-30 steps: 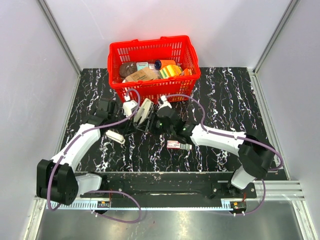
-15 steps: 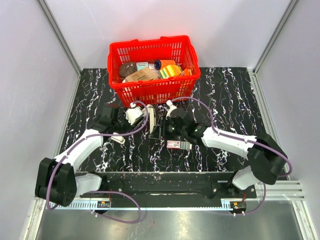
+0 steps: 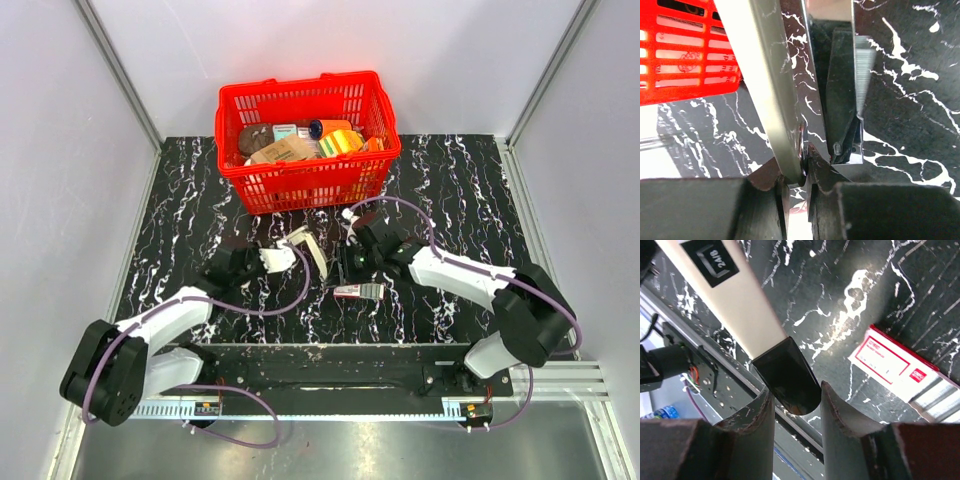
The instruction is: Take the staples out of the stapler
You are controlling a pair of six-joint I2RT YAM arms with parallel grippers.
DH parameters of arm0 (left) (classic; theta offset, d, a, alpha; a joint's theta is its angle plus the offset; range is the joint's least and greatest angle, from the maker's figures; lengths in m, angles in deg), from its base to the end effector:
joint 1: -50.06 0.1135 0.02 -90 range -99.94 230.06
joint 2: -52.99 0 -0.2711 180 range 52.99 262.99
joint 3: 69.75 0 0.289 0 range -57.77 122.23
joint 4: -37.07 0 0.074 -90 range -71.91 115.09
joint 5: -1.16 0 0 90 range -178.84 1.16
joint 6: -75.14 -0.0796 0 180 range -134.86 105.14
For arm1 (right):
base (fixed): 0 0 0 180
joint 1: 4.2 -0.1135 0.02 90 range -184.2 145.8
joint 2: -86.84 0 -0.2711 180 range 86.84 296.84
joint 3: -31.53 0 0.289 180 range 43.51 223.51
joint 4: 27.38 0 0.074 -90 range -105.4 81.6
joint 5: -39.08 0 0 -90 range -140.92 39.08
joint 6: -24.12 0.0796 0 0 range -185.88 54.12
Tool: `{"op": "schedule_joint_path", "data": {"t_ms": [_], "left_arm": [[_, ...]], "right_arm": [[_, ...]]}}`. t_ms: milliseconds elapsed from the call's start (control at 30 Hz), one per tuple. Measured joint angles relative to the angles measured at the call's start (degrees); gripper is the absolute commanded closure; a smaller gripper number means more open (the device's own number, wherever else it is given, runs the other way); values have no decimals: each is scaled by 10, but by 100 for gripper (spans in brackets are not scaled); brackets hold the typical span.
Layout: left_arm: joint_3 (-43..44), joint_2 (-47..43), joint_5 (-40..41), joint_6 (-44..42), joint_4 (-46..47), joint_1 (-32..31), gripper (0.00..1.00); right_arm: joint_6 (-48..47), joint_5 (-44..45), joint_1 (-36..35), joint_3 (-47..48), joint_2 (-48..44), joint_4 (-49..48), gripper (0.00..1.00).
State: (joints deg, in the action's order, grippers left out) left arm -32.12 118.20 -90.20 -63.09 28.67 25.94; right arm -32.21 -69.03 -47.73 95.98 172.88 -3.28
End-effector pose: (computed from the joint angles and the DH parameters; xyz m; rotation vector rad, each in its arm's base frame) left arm 0.2610 -0.1189 0.1356 1.3131 1.7731 0.2093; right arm 0.2545 0.2759 0.1705 -0.3850 2.5328 0.9679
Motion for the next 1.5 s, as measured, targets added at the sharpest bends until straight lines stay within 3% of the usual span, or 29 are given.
{"op": "schedule_joint_path", "data": {"t_ms": [300,467,567,667,800,933,1067,1267,1400,1500], "left_arm": [[-80,-15,78,-130,115,-30,100],[-82,-15,113,-141,132,-49,99],[-64,-15,130,-117,110,-68,97],[-13,-19,127,-63,29,-91,92],[94,-19,54,33,-112,-110,84],[153,-16,-57,126,-208,-113,85],[164,2,-107,169,-251,-111,89],[189,37,-123,199,-275,-91,89],[228,66,-124,209,-266,-70,80],[235,77,-123,206,-264,-58,68]], "right_arm": [[-39,18,10,9,17,66,100],[-41,27,16,21,22,84,100],[-34,26,19,26,22,87,100],[-4,24,23,26,22,70,100],[51,7,24,49,21,-10,100],[89,-2,24,85,21,-85,100],[107,-2,22,112,21,-114,100],[108,10,21,118,19,-113,100],[101,26,20,101,0,-95,98],[89,45,19,76,-24,-74,83]]}}
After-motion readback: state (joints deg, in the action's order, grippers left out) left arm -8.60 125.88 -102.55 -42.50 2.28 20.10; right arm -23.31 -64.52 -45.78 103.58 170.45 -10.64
